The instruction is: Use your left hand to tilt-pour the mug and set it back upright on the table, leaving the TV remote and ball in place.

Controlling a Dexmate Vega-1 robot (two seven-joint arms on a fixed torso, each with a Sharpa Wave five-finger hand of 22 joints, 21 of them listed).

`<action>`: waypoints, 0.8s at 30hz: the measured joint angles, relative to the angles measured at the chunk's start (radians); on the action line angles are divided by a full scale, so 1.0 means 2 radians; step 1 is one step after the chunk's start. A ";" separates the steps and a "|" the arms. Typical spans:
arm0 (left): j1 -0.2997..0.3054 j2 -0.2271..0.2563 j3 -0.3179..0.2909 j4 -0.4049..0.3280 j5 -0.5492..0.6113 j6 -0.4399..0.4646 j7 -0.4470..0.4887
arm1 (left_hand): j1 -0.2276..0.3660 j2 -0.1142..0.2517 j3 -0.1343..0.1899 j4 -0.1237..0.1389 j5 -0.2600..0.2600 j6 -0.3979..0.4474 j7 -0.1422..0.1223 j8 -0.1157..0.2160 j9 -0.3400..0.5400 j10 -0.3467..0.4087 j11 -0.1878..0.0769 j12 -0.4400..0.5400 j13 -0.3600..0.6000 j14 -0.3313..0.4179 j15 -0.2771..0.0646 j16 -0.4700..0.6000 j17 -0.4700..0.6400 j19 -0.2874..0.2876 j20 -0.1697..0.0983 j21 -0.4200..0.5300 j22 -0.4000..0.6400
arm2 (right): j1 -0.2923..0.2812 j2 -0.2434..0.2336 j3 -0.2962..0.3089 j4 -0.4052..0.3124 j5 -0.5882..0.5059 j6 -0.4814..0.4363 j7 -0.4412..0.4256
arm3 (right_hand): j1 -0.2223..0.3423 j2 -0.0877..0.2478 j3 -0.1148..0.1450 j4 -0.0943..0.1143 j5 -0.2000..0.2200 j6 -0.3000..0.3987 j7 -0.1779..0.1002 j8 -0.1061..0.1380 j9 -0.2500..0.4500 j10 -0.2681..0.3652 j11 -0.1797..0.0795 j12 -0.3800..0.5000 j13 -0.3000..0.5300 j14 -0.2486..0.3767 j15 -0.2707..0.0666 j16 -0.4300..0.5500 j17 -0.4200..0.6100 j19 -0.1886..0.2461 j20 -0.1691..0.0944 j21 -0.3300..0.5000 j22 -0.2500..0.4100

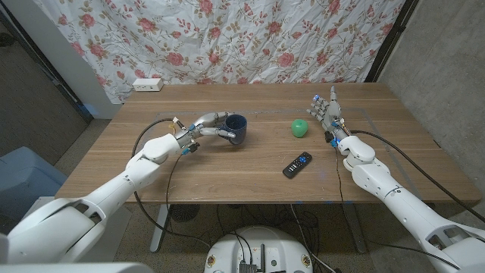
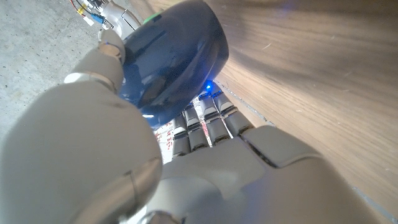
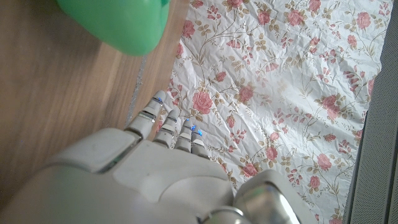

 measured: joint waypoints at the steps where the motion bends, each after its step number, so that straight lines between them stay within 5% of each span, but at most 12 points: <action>1: 0.002 0.004 -0.001 -0.007 0.003 0.005 0.006 | 0.000 0.000 -0.001 0.000 0.000 0.000 0.000 0.000 0.000 0.000 0.000 0.000 0.000 0.000 0.000 0.000 0.000 0.000 0.000 0.000 0.000 | 0.000 0.000 0.000 0.000 0.000 0.000 0.000 | 0.000 0.000 0.000 0.000 0.000 0.000 0.000 0.000 0.000 0.000 0.000 0.000 0.000 0.000 0.000 0.000 0.000 0.000 0.000 0.000 0.000; 24: 0.025 0.074 -0.009 -0.152 0.065 0.092 0.054 | 0.000 0.000 -0.015 0.000 0.004 0.008 0.008 0.000 0.000 0.011 0.007 0.003 0.000 0.004 -0.004 0.007 0.005 0.006 0.001 0.000 0.000 | 0.000 0.000 0.000 0.000 0.000 0.000 0.000 | 0.000 0.000 -0.001 0.001 0.000 0.000 0.000 0.000 0.000 0.000 0.000 0.000 0.000 0.000 0.000 0.000 0.000 0.000 0.000 0.000 0.000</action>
